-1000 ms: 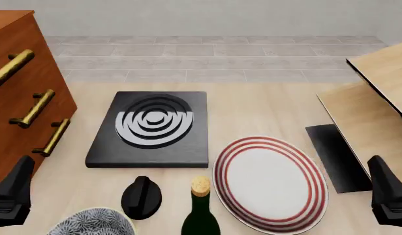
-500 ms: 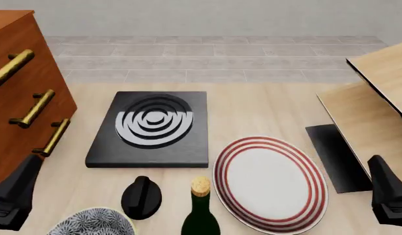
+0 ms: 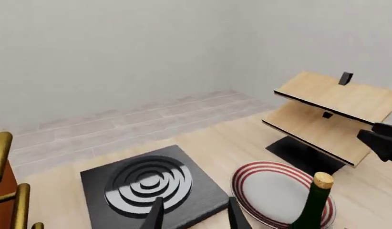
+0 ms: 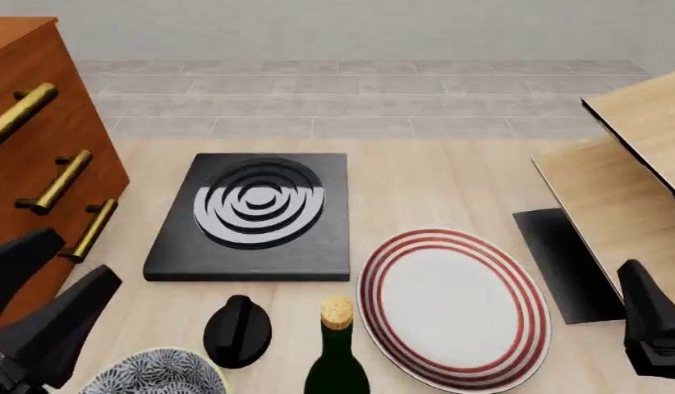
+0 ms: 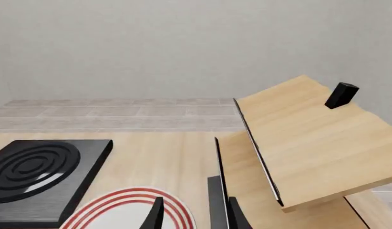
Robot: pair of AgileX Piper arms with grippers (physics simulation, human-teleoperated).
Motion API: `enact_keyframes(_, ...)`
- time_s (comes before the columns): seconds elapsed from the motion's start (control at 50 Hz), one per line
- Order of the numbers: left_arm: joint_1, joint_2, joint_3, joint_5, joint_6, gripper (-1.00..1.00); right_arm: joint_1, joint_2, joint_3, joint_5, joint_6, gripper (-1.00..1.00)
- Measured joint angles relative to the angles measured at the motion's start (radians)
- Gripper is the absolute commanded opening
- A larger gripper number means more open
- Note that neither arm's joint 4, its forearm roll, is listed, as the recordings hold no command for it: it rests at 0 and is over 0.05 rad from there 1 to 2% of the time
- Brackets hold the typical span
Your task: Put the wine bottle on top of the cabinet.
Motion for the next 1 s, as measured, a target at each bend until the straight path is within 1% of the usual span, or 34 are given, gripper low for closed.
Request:
enact_keyframes(0.16, -0.099, 0.059, -0.014, -0.051, -0.014, 1.0, 0.0, 0.0, -0.001, 0.001, 0.0, 1.0)
enact_keyframes(0.48, -0.25, 0.175, -0.029, -0.156, -0.05, 1.0, 0.0, -0.001, -0.002, 0.002, 0.0, 1.0)
enact_keyframes(0.7, -0.354, 0.302, -0.015, -0.284, -0.074, 1.0, 0.0, 0.003, 0.0, -0.002, 0.0, 1.0)
enact_keyframes(1.0, -0.466, 0.479, 0.005, -0.444, -0.074, 1.0, 0.0, 0.008, 0.001, -0.009, 0.0, 1.0)
